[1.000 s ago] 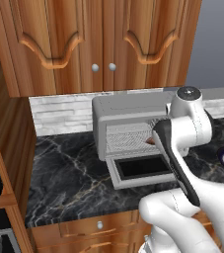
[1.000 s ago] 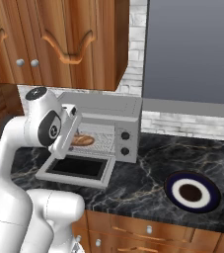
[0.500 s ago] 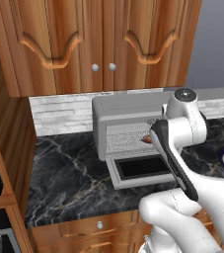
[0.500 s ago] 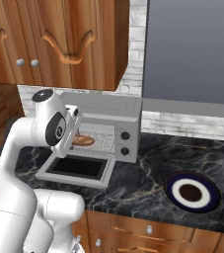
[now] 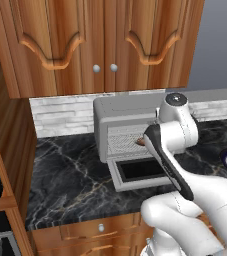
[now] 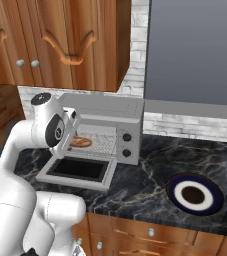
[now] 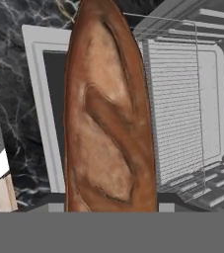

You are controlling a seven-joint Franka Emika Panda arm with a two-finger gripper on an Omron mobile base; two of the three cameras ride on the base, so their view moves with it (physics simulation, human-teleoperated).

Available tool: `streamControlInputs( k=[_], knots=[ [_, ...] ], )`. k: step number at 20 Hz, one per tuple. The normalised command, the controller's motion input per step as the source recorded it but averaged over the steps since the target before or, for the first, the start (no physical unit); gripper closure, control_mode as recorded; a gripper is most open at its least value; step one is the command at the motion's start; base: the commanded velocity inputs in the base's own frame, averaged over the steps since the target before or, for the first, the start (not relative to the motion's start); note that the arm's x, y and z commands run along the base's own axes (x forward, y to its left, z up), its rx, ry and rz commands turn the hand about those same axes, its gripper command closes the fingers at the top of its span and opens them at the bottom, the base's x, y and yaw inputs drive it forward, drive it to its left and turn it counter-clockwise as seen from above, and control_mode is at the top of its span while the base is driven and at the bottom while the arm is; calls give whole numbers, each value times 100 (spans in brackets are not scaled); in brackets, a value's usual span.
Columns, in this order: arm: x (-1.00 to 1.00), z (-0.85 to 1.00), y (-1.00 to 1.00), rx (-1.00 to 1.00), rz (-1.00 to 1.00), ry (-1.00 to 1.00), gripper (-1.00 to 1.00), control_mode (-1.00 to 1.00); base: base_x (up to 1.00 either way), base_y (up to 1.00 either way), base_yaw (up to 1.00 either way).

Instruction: Pull the toaster oven rack outwards. Pick up the baguette from the plate and place it on the toaster oven rack. Close the toaster oven door fully and set the temperature to the lowest setting.

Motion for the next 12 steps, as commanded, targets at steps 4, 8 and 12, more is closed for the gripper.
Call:
streamControlInputs(
  k=[4, 8, 12],
  knots=[
    [24, -20, 14, 0, 0, 0, 100, -100, 0, 0, 0],
    [34, -27, 7, 0, 0, 3, 100, -100, 0, 0, 0],
    [34, -22, 10, 0, 0, 3, 100, -100, 0, 0, 0]
  ],
)
